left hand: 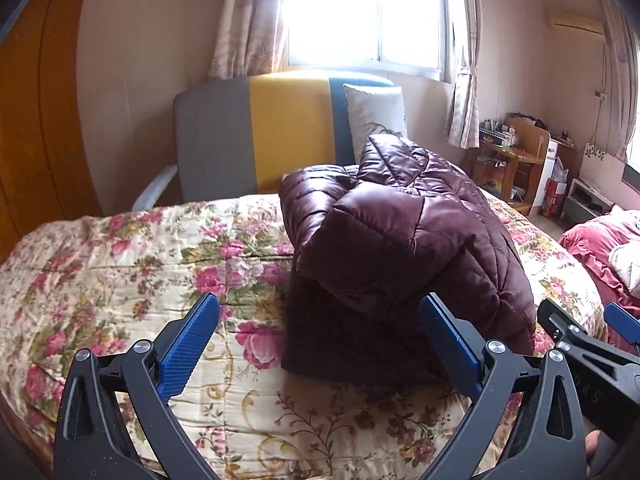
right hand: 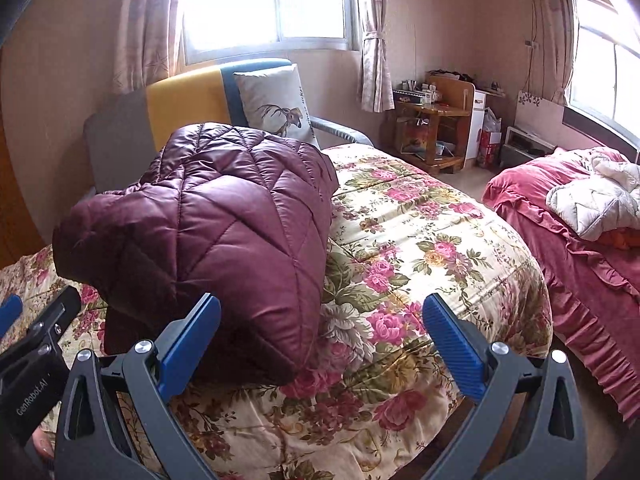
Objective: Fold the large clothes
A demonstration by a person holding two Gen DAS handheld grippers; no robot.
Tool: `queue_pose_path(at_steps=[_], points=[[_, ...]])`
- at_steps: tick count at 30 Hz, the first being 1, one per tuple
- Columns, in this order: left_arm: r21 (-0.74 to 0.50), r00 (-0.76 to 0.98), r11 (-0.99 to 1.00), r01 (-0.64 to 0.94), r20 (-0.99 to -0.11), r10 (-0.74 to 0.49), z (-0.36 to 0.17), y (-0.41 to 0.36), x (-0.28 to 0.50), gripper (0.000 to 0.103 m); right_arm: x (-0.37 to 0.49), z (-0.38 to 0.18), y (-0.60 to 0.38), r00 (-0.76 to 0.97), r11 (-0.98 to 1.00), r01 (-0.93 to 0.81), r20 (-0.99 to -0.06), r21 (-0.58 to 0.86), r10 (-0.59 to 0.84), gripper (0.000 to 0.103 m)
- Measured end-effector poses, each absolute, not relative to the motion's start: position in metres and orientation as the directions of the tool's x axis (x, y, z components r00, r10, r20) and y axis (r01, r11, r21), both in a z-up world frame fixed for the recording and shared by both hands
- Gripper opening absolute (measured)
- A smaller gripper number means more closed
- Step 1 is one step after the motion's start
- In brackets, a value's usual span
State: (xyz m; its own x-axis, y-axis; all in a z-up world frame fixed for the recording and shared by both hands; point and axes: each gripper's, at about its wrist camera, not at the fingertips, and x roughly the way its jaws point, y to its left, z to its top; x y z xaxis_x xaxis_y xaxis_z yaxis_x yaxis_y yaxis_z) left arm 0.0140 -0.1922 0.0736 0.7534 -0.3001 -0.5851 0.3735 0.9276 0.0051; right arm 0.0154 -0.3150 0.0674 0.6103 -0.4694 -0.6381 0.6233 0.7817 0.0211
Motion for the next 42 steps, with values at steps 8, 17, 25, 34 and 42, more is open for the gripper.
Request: queue_pose_path(at_steps=[8, 17, 25, 34, 42], points=[[0.009, 0.745, 0.925, 0.380, -0.595, -0.301, 0.0725, -0.1963, 0.0116, 0.099, 0.0158, 0.0648, -0.3091, 0.611, 0.786, 0.618, -0.630, 0.002, -0.480, 0.101], [0.005, 0.744, 0.925, 0.381, -0.596, -0.303, 0.0732, -0.1960, 0.0120, 0.099, 0.0155, 0.0643, -0.3053, 0.619, 0.792, 0.611, -0.626, 0.005, -0.474, 0.101], [0.003, 0.745, 0.923, 0.384, -0.592, -0.308, 0.0737, -0.1948, 0.0107, 0.099, 0.0123, 0.0630, -0.3089, 0.617, 0.783, 0.622, -0.627, 0.019, -0.475, 0.101], [0.003, 0.746, 0.923, 0.385, -0.590, -0.310, 0.0741, -0.1936, 0.0082, 0.099, 0.0114, 0.0586, -0.3079, 0.610, 0.781, 0.624, -0.636, 0.019, -0.472, 0.101], [0.000, 0.744, 0.922, 0.388, -0.591, -0.313, 0.0745, -0.1908, 0.0071, 0.099, 0.0114, 0.0585, -0.3067, 0.617, 0.785, 0.619, -0.632, 0.023, -0.468, 0.101]])
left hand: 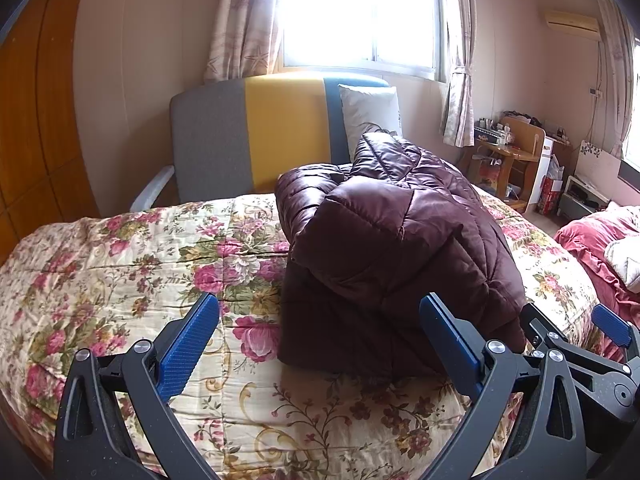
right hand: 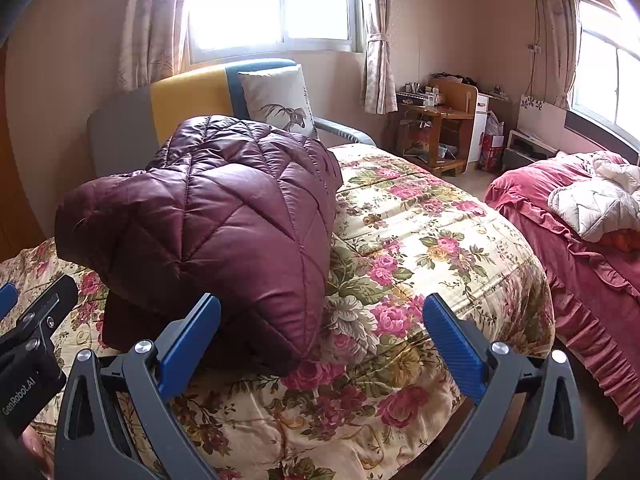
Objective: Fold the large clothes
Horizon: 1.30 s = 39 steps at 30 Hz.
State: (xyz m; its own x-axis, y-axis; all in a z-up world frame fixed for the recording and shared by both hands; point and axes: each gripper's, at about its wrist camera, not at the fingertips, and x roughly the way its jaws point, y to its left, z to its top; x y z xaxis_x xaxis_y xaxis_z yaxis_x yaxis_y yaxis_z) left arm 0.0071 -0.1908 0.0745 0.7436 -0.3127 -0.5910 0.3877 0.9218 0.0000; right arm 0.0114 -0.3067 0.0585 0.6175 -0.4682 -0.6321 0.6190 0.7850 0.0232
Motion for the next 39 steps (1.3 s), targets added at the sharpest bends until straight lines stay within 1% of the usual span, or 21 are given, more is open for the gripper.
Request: queue_pose_path(at_steps=[17, 28, 34, 39], points=[[-0.006, 0.744, 0.926, 0.377, -0.594, -0.307, 0.075, -0.183, 0.006, 0.099, 0.011, 0.060, -0.304, 0.626, 0.788, 0.614, -0.628, 0.031, -0.463, 0.101], [-0.013, 0.750, 0.927, 0.375, -0.584, -0.312, 0.079, -0.179, 0.002, 0.099, 0.010, 0.062, -0.303, 0.631, 0.793, 0.609, -0.623, 0.029, -0.462, 0.101], [0.004, 0.765, 0.927, 0.375, -0.567, -0.307, 0.081, -0.180, -0.001, 0.099, 0.011, 0.062, -0.304, 0.632, 0.797, 0.603, -0.626, 0.027, -0.458, 0.101], [-0.012, 0.754, 0.933, 0.359, -0.586, -0.297, 0.078, -0.178, 0.004, 0.099, 0.011, 0.061, -0.304, 0.632, 0.797, 0.604, -0.626, 0.028, -0.457, 0.101]])
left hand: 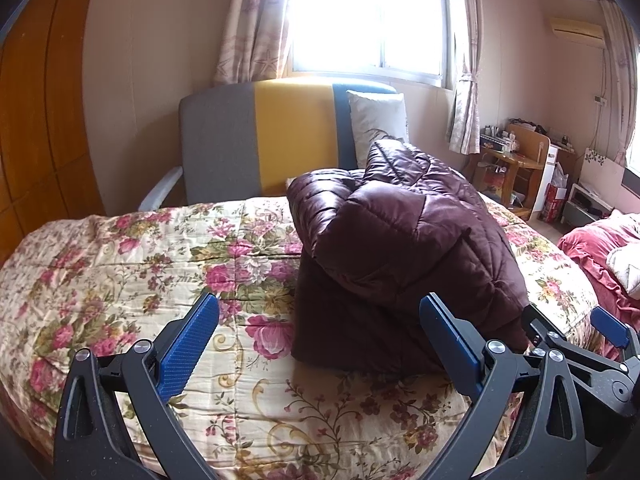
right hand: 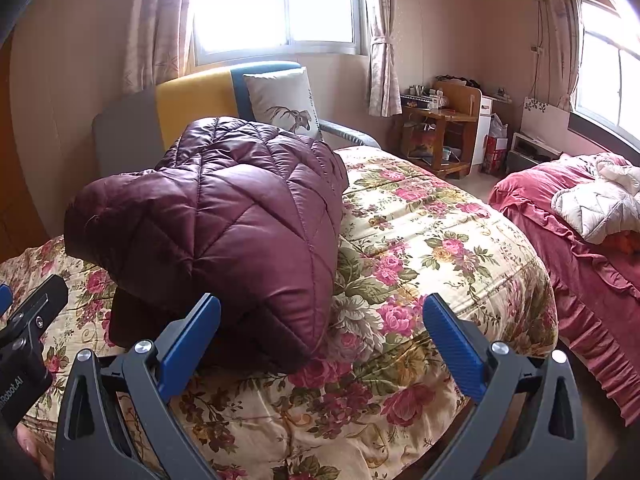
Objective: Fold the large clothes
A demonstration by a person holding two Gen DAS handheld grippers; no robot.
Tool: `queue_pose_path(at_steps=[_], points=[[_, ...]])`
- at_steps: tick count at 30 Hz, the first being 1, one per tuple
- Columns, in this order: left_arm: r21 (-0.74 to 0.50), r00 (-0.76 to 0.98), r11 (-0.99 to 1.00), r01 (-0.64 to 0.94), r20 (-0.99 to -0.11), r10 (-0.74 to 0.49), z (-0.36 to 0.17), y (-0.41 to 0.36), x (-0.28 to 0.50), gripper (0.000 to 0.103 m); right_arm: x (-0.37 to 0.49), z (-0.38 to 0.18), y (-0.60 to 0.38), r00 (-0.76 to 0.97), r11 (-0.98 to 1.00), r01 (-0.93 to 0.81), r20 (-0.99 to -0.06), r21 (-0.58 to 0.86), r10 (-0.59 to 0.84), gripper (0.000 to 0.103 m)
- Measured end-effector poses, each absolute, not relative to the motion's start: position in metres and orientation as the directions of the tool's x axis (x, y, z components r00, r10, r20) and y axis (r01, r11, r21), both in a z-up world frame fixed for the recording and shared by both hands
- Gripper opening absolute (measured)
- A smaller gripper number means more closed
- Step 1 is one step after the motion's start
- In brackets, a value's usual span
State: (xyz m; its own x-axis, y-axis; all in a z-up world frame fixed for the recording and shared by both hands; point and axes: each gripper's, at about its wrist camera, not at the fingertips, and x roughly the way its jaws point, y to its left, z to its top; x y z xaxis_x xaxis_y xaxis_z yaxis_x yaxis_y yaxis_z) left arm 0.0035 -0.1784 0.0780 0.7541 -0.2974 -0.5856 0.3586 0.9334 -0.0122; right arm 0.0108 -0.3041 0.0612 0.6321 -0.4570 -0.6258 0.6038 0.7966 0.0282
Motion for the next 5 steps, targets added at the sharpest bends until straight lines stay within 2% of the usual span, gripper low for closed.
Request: queue_pose_path(at_steps=[5], points=[[-0.006, 0.745, 0.934, 0.357, -0.601, -0.288, 0.0721, -0.1786, 0.0059, 0.099, 0.0132, 0.0580, -0.3059, 0.633, 0.798, 0.602, -0.634, 0.041, -0.444, 0.101]])
